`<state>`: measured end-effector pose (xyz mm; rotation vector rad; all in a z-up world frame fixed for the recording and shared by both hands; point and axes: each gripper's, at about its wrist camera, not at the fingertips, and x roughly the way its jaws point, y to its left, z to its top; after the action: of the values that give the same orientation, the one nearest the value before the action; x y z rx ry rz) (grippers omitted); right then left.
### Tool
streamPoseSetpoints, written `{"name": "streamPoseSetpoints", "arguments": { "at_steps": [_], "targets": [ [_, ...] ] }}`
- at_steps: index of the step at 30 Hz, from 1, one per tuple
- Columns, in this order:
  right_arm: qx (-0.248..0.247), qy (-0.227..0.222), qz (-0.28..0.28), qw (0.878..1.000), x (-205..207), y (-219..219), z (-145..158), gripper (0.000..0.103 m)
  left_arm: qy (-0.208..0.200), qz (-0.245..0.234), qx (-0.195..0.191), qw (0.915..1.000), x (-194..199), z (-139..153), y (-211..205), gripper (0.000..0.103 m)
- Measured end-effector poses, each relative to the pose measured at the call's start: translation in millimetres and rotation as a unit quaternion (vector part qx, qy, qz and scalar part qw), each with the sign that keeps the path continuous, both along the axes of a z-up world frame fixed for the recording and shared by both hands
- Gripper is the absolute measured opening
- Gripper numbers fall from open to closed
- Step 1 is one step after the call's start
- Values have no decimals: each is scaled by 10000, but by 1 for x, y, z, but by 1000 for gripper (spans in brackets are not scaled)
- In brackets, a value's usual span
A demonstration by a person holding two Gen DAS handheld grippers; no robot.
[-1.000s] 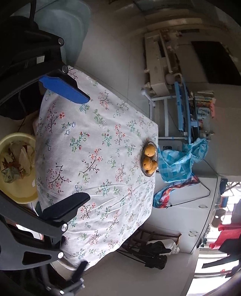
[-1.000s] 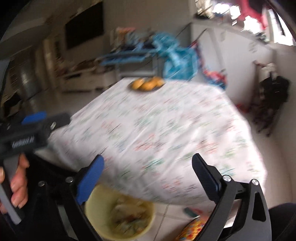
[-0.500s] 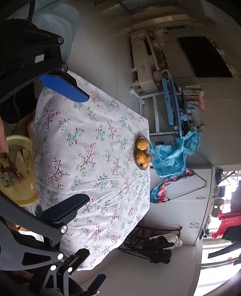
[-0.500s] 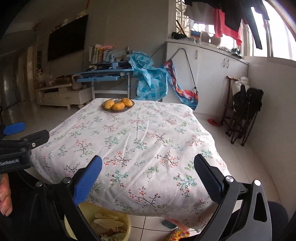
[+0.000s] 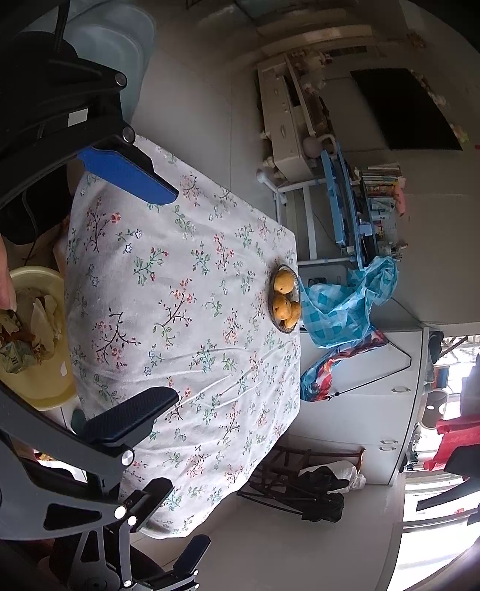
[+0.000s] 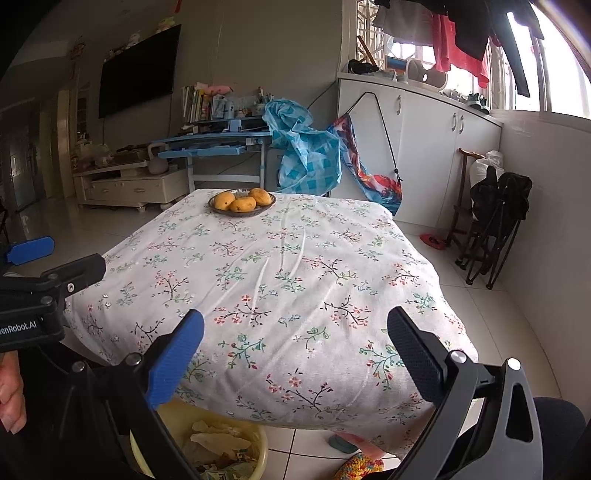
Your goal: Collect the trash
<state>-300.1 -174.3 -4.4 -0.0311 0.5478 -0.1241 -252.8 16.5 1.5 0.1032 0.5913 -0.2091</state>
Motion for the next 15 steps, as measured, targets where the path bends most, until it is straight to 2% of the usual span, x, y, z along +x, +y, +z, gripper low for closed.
{"name": "streamPoseSetpoints", "arguments": {
  "at_steps": [15],
  "targets": [
    [161,7,26,9999,1,0,1,95,89,-122,-43,9999,1,-4,-5,96]
  ]
}}
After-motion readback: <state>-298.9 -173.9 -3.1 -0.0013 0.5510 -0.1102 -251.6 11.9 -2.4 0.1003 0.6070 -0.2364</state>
